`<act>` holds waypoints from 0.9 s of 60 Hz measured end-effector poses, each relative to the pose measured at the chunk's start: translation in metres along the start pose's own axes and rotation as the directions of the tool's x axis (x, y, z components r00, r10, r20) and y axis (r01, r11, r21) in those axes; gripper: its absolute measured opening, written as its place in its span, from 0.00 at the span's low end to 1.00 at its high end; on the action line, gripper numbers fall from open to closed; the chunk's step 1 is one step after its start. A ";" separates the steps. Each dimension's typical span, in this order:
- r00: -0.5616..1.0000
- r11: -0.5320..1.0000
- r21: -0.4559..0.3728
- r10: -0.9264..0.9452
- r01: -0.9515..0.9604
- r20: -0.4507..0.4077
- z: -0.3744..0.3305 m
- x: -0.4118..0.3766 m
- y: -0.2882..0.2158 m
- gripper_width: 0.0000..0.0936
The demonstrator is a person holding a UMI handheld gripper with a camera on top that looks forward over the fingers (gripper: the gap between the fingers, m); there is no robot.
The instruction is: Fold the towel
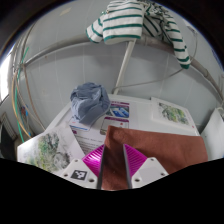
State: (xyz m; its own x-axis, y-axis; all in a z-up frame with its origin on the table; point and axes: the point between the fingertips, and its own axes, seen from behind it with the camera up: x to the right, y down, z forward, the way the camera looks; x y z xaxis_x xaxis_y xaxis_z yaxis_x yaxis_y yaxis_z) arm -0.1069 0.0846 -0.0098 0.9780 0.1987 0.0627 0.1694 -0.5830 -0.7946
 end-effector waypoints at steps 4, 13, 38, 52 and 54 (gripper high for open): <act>0.998 0.999 0.015 -0.028 0.028 -0.054 0.002 0.014 0.000 0.15; 0.999 0.999 0.027 -0.017 0.018 -0.028 0.002 0.013 0.001 0.02; 0.980 0.966 0.222 0.159 -0.130 -0.121 -0.079 0.191 -0.072 0.01; 0.942 0.986 0.011 0.161 -0.165 -0.295 -0.051 0.329 0.031 0.03; 0.938 0.985 -0.026 0.156 -0.172 -0.310 -0.045 0.337 0.047 0.04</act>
State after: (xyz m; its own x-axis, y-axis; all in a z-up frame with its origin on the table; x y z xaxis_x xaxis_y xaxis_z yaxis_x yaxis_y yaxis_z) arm 0.2358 0.0887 0.0011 0.9814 -0.1483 0.1219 0.0015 -0.6291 -0.7774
